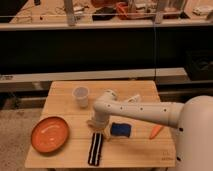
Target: Place the eraser in the ceramic cup
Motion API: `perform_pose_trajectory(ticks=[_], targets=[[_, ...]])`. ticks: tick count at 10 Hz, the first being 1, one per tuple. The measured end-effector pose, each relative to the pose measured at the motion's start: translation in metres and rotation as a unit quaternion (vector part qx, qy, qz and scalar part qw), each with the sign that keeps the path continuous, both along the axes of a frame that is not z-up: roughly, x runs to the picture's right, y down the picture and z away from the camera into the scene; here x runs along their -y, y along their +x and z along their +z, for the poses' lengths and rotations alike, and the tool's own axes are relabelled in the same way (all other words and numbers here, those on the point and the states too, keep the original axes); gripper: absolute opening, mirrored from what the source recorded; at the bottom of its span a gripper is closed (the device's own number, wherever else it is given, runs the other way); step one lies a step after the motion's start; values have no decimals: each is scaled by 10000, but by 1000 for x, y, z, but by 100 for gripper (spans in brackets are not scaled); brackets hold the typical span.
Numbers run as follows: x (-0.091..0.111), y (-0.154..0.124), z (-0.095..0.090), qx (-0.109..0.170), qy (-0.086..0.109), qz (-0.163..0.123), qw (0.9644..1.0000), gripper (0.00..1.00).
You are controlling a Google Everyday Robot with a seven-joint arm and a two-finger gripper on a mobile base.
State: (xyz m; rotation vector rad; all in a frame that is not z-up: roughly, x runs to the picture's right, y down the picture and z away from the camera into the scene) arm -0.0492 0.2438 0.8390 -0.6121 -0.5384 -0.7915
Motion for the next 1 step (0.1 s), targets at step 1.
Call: perform_pose_trajectory(ticks=[1], targets=[[0,0,0,1,1,-1,10000,80]])
